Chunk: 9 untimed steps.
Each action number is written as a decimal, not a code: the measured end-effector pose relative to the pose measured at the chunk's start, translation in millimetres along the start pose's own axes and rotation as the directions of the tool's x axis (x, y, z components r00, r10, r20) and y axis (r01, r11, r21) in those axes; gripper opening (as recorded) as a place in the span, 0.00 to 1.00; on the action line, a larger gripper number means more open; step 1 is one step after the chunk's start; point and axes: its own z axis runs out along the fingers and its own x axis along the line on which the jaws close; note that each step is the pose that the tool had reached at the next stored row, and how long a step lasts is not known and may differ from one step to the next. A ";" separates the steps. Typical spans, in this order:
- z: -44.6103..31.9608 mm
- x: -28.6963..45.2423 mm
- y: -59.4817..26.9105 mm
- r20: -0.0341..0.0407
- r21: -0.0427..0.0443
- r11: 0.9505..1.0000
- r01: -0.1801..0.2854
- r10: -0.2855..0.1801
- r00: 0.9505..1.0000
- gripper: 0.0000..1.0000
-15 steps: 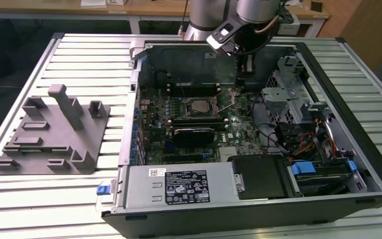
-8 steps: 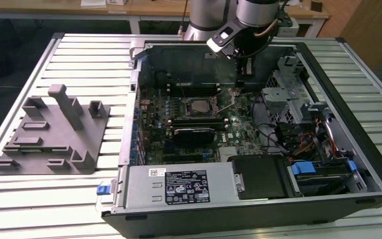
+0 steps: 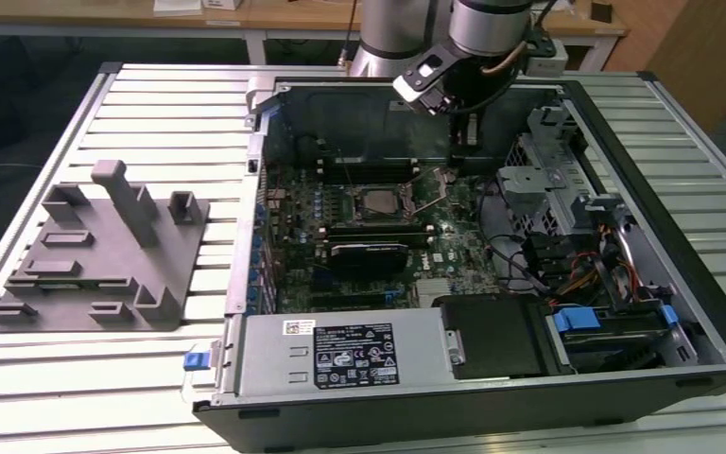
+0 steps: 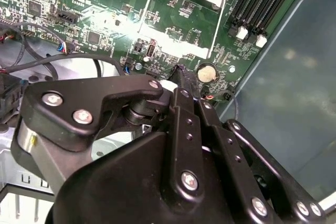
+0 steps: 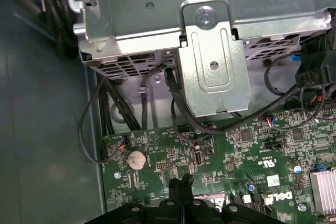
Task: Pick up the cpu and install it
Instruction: 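Close the cpu cover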
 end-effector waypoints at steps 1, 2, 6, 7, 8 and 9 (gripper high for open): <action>0.8 0.1 0.5 0.000 0.000 1.000 -0.002 0.002 1.000 0.11; 1.6 0.2 0.9 0.000 0.000 1.000 -0.003 0.003 1.000 0.11; 5.3 0.5 1.1 0.002 0.000 1.000 -0.002 0.002 1.000 0.11; 6.1 0.5 1.1 0.003 0.000 1.000 0.002 -0.002 1.000 0.11; 6.9 0.5 1.1 0.003 -0.001 1.000 0.007 -0.007 1.000 0.11; 7.8 0.5 1.1 0.003 -0.001 1.000 0.013 -0.013 1.000 0.11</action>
